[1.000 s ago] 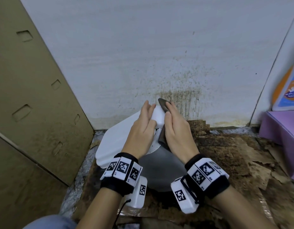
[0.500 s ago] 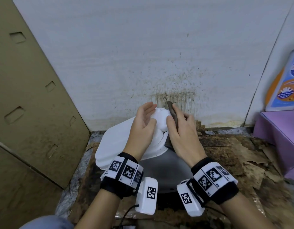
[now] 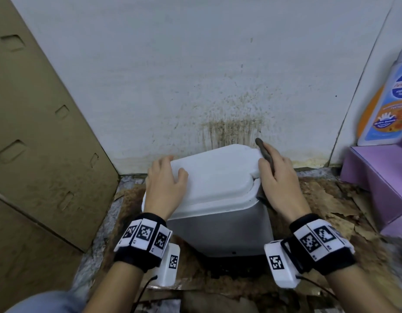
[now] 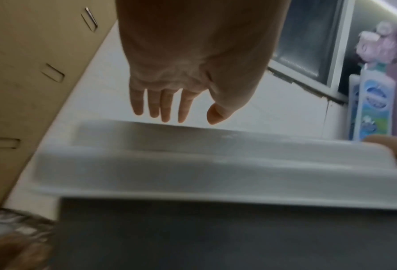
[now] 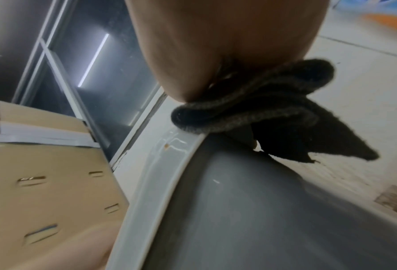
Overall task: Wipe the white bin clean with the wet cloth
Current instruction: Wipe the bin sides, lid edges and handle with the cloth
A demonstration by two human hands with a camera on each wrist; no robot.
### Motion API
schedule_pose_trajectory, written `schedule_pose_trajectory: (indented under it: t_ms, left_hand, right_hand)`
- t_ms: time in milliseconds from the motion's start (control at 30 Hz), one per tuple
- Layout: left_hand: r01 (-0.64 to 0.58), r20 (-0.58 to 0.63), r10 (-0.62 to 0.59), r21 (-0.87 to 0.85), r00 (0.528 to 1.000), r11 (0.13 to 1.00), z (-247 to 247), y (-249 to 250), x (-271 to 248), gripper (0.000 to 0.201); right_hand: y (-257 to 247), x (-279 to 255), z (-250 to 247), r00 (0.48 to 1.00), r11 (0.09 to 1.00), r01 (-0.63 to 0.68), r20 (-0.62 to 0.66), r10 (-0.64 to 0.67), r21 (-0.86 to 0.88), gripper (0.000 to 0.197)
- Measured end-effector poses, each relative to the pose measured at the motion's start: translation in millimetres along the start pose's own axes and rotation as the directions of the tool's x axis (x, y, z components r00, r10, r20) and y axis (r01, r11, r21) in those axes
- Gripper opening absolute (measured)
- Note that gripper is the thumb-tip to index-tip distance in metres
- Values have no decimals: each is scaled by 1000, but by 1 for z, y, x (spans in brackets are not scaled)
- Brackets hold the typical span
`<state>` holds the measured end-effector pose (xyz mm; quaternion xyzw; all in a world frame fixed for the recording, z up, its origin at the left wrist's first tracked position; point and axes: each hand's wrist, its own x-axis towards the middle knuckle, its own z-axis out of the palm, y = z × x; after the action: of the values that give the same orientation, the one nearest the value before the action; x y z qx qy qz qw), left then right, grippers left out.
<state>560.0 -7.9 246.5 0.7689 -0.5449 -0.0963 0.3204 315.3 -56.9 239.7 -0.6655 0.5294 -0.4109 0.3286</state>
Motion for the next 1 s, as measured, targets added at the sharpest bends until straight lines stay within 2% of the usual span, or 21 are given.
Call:
schedule_pose_trajectory:
  t_ms: [133, 233, 333, 433, 533, 600, 733, 1000]
  left_hand:
    - [172, 72, -184, 154, 980, 973, 3, -17, -6, 54]
    - [274, 192, -282, 66, 940, 959, 8, -24, -11, 63]
    - [327, 274, -302, -50, 913, 944, 12, -33, -12, 83]
    - [345, 316, -298, -102, 901, 933, 15, -37, -9, 116]
    - [363, 340, -291, -169, 894, 917, 18, -33, -7, 129]
    - [361, 330, -284, -202, 900, 910, 23, -29, -9, 127]
    - [330, 254, -272, -225, 928, 917, 36, -25, -15, 109]
    - [181, 162, -140, -274, 977, 945, 27, -17, 6, 92]
  right_hand:
    - [18, 2, -11, 999, 1000, -22, -31, 22, 5, 48]
    - [25, -2, -22, 998, 999, -38, -40, 38, 4, 48]
    - [30, -5, -33, 996, 997, -70, -51, 70, -15, 49]
    - [40, -6, -42, 992, 991, -116, -52, 113, -61, 56]
    - [54, -6, -47, 990, 987, -131, -64, 125, -96, 65]
    - [60, -7, -48, 986, 982, -157, -64, 151, -101, 69]
    - [63, -17, -46, 976, 980, -189, -125, 180, -64, 65]
    - [42, -53, -27, 917, 962, -248, -293, 270, 109, 67]
